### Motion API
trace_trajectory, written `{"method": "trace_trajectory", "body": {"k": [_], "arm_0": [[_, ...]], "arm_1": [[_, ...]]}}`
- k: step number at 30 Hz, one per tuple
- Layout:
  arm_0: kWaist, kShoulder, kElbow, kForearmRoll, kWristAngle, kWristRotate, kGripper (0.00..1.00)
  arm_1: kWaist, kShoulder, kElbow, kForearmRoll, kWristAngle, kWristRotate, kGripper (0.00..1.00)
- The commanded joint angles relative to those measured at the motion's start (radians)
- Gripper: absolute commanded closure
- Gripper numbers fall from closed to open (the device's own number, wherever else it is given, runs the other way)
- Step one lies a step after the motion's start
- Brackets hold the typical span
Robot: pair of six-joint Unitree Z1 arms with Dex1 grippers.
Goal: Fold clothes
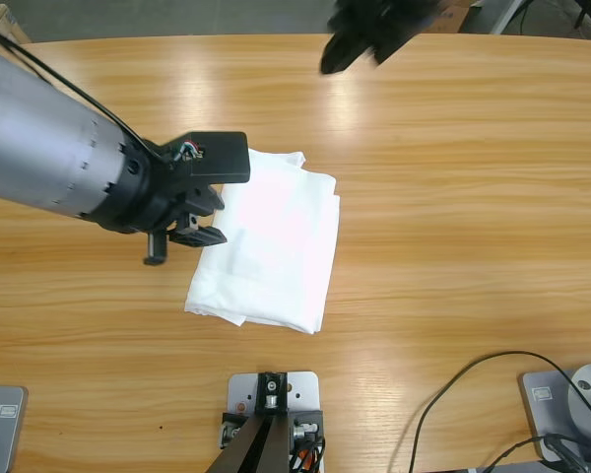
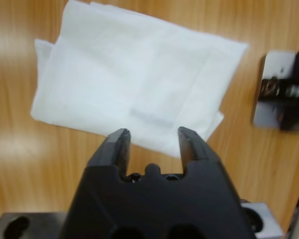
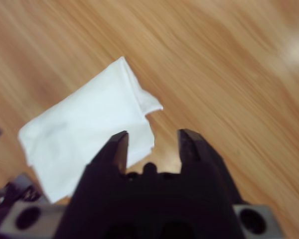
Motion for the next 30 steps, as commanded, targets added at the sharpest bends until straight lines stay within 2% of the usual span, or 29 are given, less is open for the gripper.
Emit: {"method": "trace_trajectory", "body": {"k": [1, 6, 9, 17, 30], "arm_0": [[0.0, 0.18, -0.081, 0.141, -0.009, 0.279, 0.0], [0.002, 0.25, -0.182, 0.164, 0.062, 0.309, 0.0], [0.014, 0.271, -0.218, 0.17, 0.068, 0.361, 0.0], [0.025, 0.424, -0.308, 0.217, 0.065, 0.371, 0.0], [-0.026, 0.585, -0.347, 0.215, 0.083, 0.359, 0.0]], "arm_1": [[0.01, -0.271, 0.222, 0.144, 0.041, -0.011, 0.0], [0.01, -0.493, 0.456, 0.123, -0.018, 0.02, 0.0], [0.01, -0.553, 0.52, 0.119, -0.029, 0.032, 0.0], [0.01, -0.564, 0.583, 0.05, -0.023, 0.061, 0.0], [-0.003, -0.565, 0.693, -0.077, -0.008, 0.098, 0.0]]}}
